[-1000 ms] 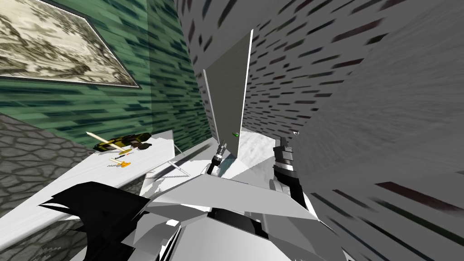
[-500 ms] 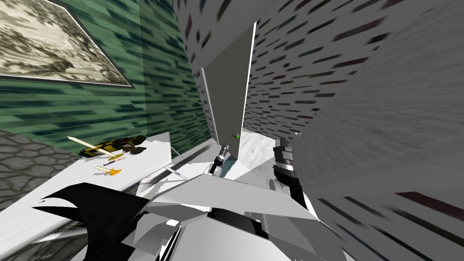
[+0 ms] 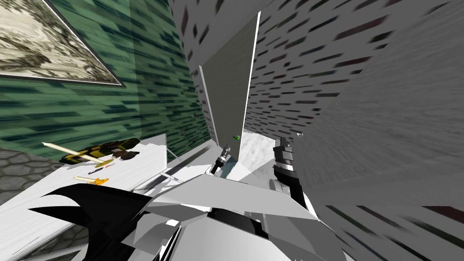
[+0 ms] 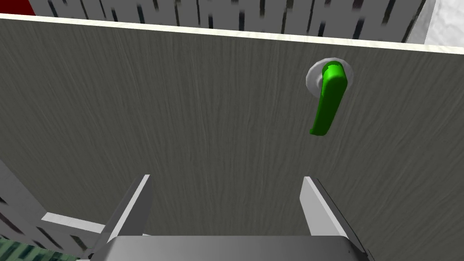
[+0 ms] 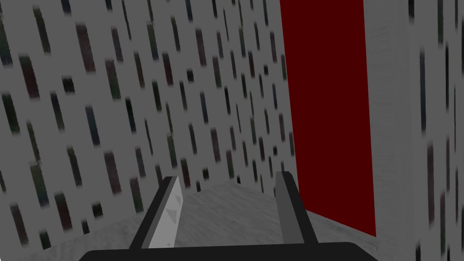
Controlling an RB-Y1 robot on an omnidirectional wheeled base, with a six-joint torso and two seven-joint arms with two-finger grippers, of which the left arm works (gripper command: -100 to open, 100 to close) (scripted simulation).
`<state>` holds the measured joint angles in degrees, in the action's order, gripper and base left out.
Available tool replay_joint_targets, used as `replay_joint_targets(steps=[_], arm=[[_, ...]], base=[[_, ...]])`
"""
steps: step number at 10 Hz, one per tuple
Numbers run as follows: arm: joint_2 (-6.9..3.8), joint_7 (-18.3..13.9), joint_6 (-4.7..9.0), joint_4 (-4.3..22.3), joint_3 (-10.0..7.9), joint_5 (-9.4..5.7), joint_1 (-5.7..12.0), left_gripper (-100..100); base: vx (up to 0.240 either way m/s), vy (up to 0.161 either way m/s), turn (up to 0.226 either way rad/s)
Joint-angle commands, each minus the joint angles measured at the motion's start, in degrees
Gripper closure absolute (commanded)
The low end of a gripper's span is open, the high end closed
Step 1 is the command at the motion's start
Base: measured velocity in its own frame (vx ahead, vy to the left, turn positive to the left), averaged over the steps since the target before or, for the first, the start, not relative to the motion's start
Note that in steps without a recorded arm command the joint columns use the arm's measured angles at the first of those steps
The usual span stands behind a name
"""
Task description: Push the door open
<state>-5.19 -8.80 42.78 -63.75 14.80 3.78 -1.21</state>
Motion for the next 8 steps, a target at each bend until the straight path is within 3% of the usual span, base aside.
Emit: replay_joint_targets(steps=[1,8], arm=[[-0.11,-0.3,0.04,1.9,0.73,0.3,0.62,-100],[0.27,-1.3,1.49,12.1,3.0,1.28,4.82,-100]], base=[[0.081,0.06,-0.033],[0.09,0.058,-0.029]])
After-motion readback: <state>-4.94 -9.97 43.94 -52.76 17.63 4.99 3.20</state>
